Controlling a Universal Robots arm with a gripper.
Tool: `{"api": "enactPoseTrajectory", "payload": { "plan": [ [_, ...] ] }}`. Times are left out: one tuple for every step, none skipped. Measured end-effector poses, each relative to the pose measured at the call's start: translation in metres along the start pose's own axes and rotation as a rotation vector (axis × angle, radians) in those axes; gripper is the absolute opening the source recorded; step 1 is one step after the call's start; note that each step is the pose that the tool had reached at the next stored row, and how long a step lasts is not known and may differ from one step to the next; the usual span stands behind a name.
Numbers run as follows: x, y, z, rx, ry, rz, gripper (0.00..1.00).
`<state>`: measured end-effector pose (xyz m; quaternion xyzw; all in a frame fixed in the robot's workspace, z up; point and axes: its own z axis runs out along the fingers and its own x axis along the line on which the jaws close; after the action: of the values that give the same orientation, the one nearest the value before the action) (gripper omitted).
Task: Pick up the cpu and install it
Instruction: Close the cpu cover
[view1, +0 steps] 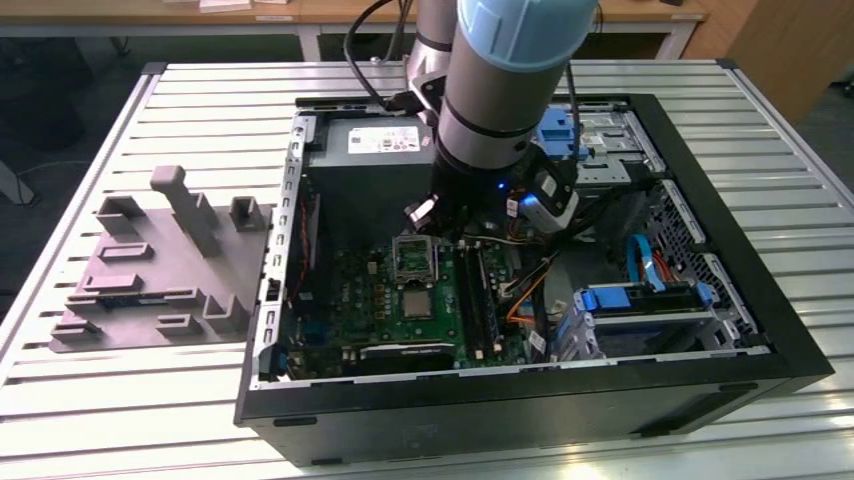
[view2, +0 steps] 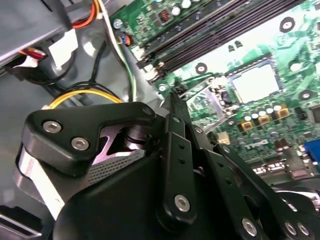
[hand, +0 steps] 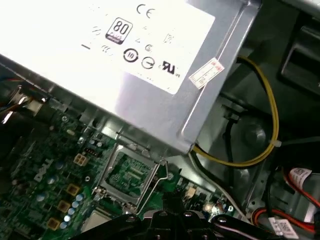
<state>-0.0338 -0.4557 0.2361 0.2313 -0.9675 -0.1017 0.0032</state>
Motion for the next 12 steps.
{"api": "enactPoseTrajectory", "payload": {
  "plan": [
    [-0.0009,0.0003,0.0004,0.0,0.0001,0.0,0.11],
    [-0.0015,0.0003,0.0009,-0.0001,0.0002,-0.001,0.11],
    [-0.0018,0.0002,0.0013,-0.0003,0.0008,-0.005,0.11],
    [-0.0018,0.0001,0.0016,-0.0007,0.0033,-0.017,0.11],
    [-0.0018,0.0,0.002,-0.0014,0.0068,-0.034,0.11],
    [-0.0018,-0.0001,0.0024,-0.0021,0.0105,-0.052,0.11],
    [-0.0018,-0.0002,0.0028,-0.0029,0.0139,-0.069,0.11],
    [-0.0017,-0.0003,0.0032,-0.0036,0.0174,-0.086,0.11],
    [-0.0017,-0.0004,0.0036,-0.0042,0.021,-0.104,0.11],
    [-0.0017,-0.0004,0.004,-0.005,0.0245,-0.122,0.11],
    [-0.0017,-0.0005,0.0042,-0.0057,0.0282,-0.14,0.11],
    [-0.0017,-0.0005,0.0044,-0.0062,0.0307,-0.152,0.11]
  ]
}}
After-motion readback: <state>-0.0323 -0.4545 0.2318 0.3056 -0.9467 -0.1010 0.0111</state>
